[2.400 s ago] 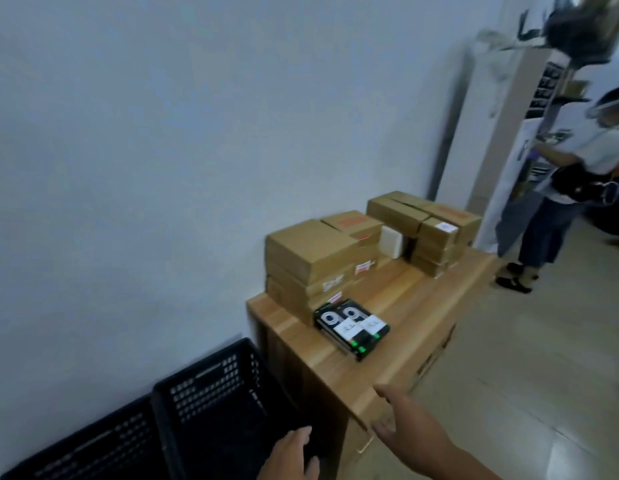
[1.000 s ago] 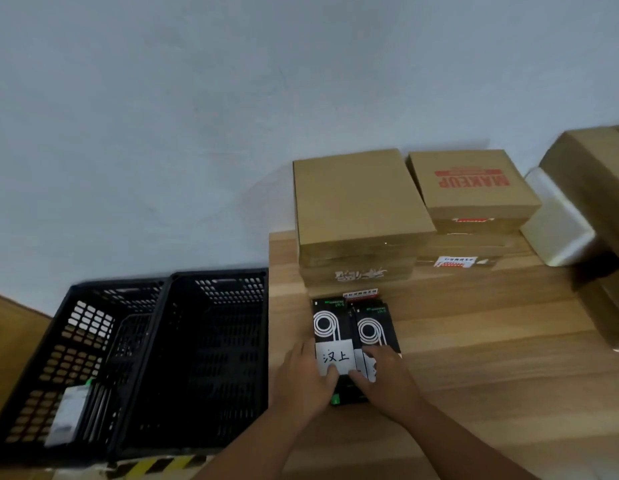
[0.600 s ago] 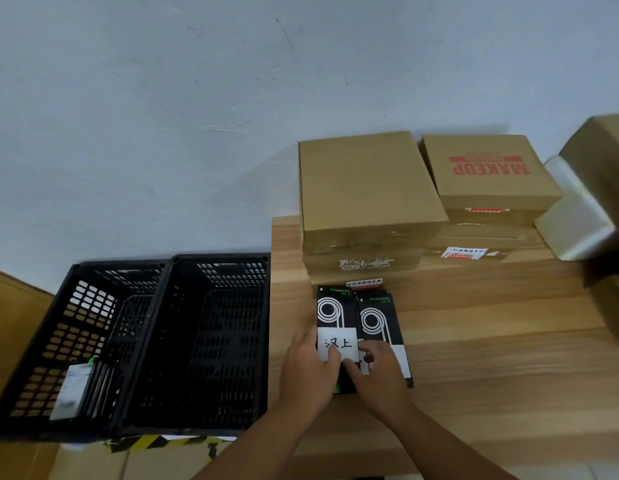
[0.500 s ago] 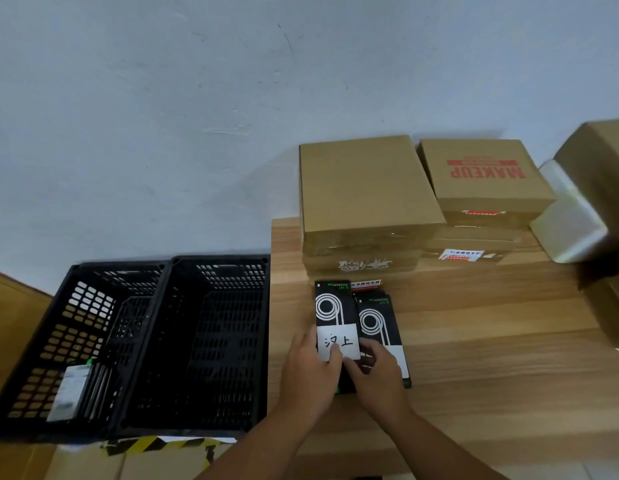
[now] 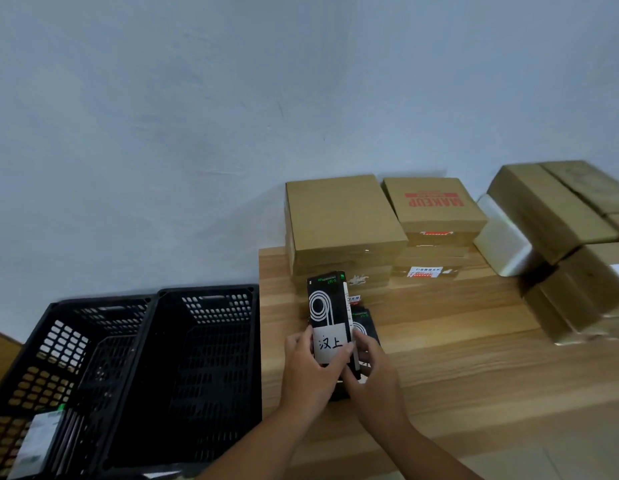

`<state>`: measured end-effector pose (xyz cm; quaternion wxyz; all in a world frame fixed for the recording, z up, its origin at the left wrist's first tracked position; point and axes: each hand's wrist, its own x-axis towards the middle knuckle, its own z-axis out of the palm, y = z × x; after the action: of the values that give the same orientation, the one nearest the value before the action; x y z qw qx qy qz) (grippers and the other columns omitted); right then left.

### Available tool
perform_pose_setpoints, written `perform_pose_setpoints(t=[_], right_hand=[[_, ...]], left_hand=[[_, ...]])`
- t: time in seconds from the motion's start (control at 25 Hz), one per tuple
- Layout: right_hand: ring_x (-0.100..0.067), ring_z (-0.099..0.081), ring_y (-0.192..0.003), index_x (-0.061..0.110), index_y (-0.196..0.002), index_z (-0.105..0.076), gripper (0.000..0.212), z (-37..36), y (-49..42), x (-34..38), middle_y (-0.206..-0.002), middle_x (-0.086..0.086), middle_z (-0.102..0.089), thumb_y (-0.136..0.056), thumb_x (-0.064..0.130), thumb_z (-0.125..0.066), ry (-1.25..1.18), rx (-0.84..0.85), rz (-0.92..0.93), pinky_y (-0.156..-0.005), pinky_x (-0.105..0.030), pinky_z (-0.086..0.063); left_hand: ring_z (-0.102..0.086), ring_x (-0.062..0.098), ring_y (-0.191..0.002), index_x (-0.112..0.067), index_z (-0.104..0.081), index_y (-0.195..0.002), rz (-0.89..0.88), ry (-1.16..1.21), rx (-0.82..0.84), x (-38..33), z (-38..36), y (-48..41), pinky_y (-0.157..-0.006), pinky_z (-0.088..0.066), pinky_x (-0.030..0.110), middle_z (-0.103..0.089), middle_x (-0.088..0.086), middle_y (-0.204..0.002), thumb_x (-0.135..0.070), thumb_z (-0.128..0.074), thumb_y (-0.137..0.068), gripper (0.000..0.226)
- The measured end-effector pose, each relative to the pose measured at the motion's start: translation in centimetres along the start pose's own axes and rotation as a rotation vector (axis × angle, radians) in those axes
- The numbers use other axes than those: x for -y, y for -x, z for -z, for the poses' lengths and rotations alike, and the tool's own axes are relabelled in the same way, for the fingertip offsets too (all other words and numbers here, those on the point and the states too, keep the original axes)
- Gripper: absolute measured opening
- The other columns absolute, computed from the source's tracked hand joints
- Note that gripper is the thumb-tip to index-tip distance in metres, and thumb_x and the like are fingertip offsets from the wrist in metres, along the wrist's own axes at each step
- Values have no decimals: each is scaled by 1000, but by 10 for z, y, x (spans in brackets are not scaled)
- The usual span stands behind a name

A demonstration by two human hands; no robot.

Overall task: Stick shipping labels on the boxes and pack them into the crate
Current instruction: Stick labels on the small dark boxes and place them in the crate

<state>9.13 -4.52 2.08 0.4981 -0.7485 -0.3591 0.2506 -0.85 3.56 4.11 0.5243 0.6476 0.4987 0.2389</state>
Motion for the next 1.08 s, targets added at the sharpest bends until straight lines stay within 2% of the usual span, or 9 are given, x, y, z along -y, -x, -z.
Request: perform_pose_setpoints(t=[0.16, 0.28, 0.4, 0.52, 0.64, 0.76, 0.88, 1.0, 1.08], right_hand=[[15, -47, -127, 41, -145, -48, 48, 16, 13, 19, -137, 43, -48, -99, 32, -57, 97, 46, 272, -100, -4, -38], [10, -53, -123, 49, -135, -54, 37, 25, 5, 26, -132, 34, -57, -103, 31, -54, -37, 33, 197, -97, -12, -47], [-2, -62, -115, 36, -133, -59, 36, 29, -13, 27, -127, 17, -64, -98, 31, -62, -189, 37, 42, -91, -28, -57], [-7, -72, -101, 32, -124, -68, 31, 21, -17, 29, -113, 10, -76, -96, 19, -67, -352, 138, -5, -78, -23, -60], [-7, -73, -100, 34, -118, -70, 34, 2, -11, 34, -108, 12, -77, -92, 12, -71, -426, 208, -44, -79, -24, -60], [-9, -74, -97, 35, -114, -71, 36, -34, 3, 39, -106, 10, -78, -89, 9, -75, -417, 254, -90, -77, -28, -62], [-7, -75, -92, 39, -108, -72, 37, -80, 20, 51, -100, 14, -78, -87, 8, -76, -395, 323, -104, -69, -22, -61], [-8, -76, -88, 38, -107, -72, 35, -133, 39, 66, -97, 13, -79, -87, 10, -77, -334, 400, -118, -68, -20, -60], [-8, -76, -86, 33, -111, -73, 33, -180, 55, 78, -94, 12, -79, -85, 13, -79, -264, 428, -103, -68, -21, -61]], left_hand=[[-74, 4, -89, -32, -73, -105, 123, 348, 115, -32, 4, 3, -68, -59, 17, -78, -8, -98, -60, -75, -80, 37], [-75, 9, -94, -31, -70, -117, 118, 358, 148, -41, 6, 9, -77, -62, 28, -78, -7, -103, -47, -64, -96, 27], [-75, 7, -90, -31, -66, -120, 103, 402, 124, -44, 11, 18, -65, -58, 18, -78, -12, -101, -37, -52, -105, 22], [-72, 1, -96, -37, -62, -123, 36, 342, 29, -41, 22, 27, -68, -56, 15, -75, -18, -109, -38, -47, -106, 22], [-70, -2, -100, -47, -61, -125, 16, 296, -69, -26, 44, 36, -73, -57, 16, -73, -25, -112, -43, -46, -106, 24], [-73, 0, -92, -47, -68, -113, 95, 287, -179, -1, 86, 49, -69, -57, 16, -76, -19, -102, -47, -41, -106, 27], [-72, 8, -92, -44, -66, -98, 186, 245, -365, 35, 145, 65, -81, -59, 32, -76, -11, -96, -50, -39, -105, 30], [-62, 7, -111, -43, -60, -122, 218, 43, -422, 79, 210, 91, -99, -51, 38, -66, -18, -117, -56, -35, -104, 34], [-57, 4, -114, -43, -51, -137, 211, -155, -452, 109, 261, 110, -97, -50, 33, -59, -22, -124, -61, -31, -103, 43]])
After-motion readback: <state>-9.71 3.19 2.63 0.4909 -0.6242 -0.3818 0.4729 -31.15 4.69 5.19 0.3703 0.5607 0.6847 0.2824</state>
